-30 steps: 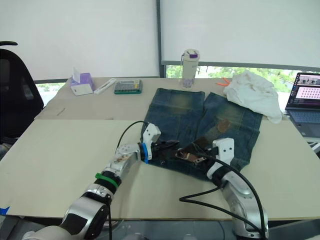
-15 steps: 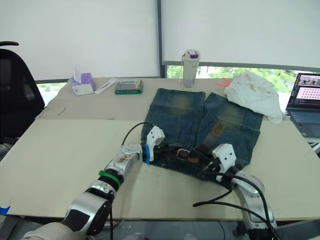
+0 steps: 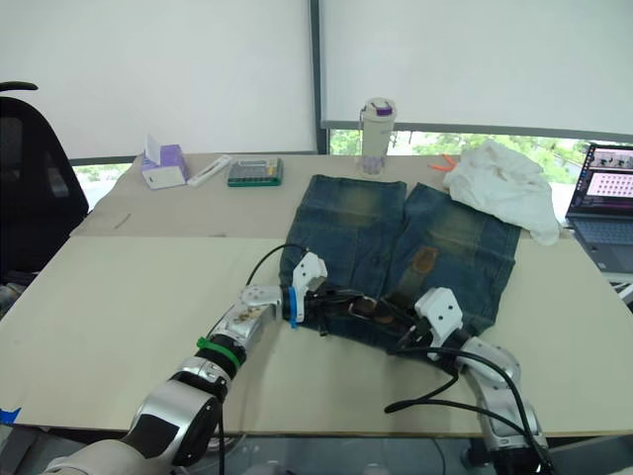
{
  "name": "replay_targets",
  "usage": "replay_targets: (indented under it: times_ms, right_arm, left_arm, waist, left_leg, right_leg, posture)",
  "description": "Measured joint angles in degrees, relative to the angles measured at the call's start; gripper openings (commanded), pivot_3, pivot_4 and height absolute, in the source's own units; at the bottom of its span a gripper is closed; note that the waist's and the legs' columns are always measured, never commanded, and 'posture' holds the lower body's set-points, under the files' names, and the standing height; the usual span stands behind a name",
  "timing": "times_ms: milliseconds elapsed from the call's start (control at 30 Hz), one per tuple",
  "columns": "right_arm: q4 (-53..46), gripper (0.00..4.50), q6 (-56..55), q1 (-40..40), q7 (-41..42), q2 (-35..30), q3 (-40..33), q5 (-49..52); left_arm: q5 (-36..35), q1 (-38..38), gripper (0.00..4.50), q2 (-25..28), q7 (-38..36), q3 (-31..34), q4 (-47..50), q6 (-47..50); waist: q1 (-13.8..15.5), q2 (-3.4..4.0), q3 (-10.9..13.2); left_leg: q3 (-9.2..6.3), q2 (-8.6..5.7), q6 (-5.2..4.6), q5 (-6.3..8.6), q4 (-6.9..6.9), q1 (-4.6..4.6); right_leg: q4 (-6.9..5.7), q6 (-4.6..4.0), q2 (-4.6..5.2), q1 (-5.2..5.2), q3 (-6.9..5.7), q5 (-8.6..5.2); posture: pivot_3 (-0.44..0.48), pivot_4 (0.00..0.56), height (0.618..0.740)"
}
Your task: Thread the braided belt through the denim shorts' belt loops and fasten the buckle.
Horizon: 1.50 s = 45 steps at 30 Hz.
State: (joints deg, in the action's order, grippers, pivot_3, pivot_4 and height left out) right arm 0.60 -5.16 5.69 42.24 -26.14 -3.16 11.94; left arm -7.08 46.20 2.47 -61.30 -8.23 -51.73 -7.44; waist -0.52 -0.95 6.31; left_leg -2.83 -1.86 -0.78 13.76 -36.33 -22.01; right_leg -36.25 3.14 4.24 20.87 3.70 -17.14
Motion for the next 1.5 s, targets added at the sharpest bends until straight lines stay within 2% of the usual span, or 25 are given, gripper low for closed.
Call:
replay_targets:
  times_ms: [533,600,1033,1333,1500]
  right_arm:
    - [0.7,0.0,-0.6,0.1,0.0,-0.3,0.0,0.0]
    - [0.8,0.0,-0.6,0.1,0.0,-0.3,0.0,0.0]
    - [0.8,0.0,-0.6,0.3,-0.8,-0.7,-0.3,0.2]
    - [0.0,0.0,4.0,0.7,-2.6,-0.6,-3.1,5.2]
    - [-2.7,0.0,7.9,0.0,-4.4,0.0,-5.3,9.4]
  left_arm:
    - [0.0,0.3,0.01,-0.9,-2.0,0.6,-0.6,-0.1]
    - [0.6,0.3,0.01,-0.7,-1.7,0.2,-0.6,-0.5]
    - [10.3,4.8,0.01,-0.1,3.3,-6.5,-5.8,-6.0]
    - [12.2,7.0,0.01,-1.6,5.4,-8.4,-7.1,-2.6]
    - [9.3,6.3,0.01,-2.9,4.1,-5.4,-7.1,2.5]
  waist:
    - [0.0,0.0,0.0]
    - [0.0,0.0,0.0]
    - [0.4,-0.01,0.0]
    - [0.9,-0.03,0.0]
    - [1.2,-0.02,0.0]
  left_leg:
    - [-0.01,0.0,-0.02,0.01,-0.03,0.01]
    - [-0.01,-0.01,-0.02,0.01,-0.05,0.02]
    - [-0.04,-0.12,-0.32,0.19,-0.31,0.49]
    - [-0.04,-0.14,-0.39,0.24,-0.43,0.45]
    - [-0.07,-0.19,-0.44,0.26,-0.51,0.27]
  right_leg:
    - [-0.1,0.0,0.0,-0.03,-0.02,0.0]
    - [-0.42,0.0,0.0,-0.03,-0.01,0.0]
    - [-0.43,0.21,0.09,-0.65,-0.05,-0.13]
    - [-0.44,0.24,0.14,-0.69,-0.06,-0.15]
    - [-0.43,0.27,0.18,-0.6,-0.08,-0.16]
  posture:
    - [0.0,0.15,0.74]
    - [0.0,0.15,0.74]
    - [0.0,0.15,0.74]
    - [0.0,0.15,0.74]
    - [0.0,0.15,0.74]
